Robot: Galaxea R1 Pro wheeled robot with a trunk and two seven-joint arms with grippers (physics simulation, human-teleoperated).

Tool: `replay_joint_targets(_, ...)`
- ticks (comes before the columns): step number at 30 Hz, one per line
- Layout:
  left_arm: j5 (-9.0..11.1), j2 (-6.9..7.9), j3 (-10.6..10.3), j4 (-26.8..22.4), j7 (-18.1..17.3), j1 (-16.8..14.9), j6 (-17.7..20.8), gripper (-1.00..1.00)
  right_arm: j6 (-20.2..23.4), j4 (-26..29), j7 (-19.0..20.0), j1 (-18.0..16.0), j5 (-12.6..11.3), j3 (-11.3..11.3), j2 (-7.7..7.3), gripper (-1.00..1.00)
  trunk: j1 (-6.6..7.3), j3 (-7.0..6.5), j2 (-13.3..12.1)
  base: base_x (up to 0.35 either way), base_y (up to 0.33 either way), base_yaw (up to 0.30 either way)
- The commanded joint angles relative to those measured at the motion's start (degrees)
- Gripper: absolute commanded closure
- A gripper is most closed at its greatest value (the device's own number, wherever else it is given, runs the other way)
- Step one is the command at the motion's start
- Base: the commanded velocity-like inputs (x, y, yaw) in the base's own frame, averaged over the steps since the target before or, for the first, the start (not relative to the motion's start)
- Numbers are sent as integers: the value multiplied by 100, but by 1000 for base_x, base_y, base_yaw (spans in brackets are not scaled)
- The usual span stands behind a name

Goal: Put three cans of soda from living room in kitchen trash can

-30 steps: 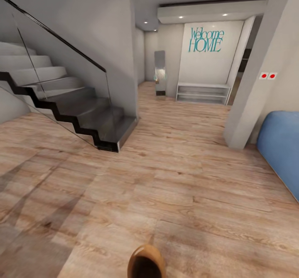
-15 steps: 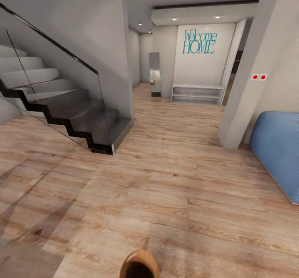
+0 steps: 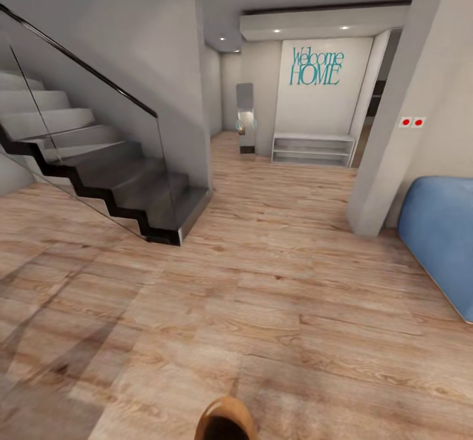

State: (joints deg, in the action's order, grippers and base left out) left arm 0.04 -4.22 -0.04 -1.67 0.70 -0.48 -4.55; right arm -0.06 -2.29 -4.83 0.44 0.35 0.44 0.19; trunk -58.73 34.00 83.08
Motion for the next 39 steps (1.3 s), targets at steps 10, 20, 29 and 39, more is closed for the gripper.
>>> replay_joint_targets(10,3,0,2,0,0,1,-2,-100,-2,0,0,0,0,0,-1,-100,0,0,0,185,127,0)
replay_joint_targets(20,4,0,4,0,0,-1,-2,-100,-2,0,0,0,2,0,-1,-100,0,0,0,247,180,0)
replay_joint_targets(29,5,0,4,0,0,2,-2,-100,-2,0,0,0,2,0,-1,-100,0,0,0,186,220,0)
replay_joint_targets(39,5,0,4,0,0,3,-7,-100,0,0,1,0,7,0,-1,-100,0,0,0,30,174,0)
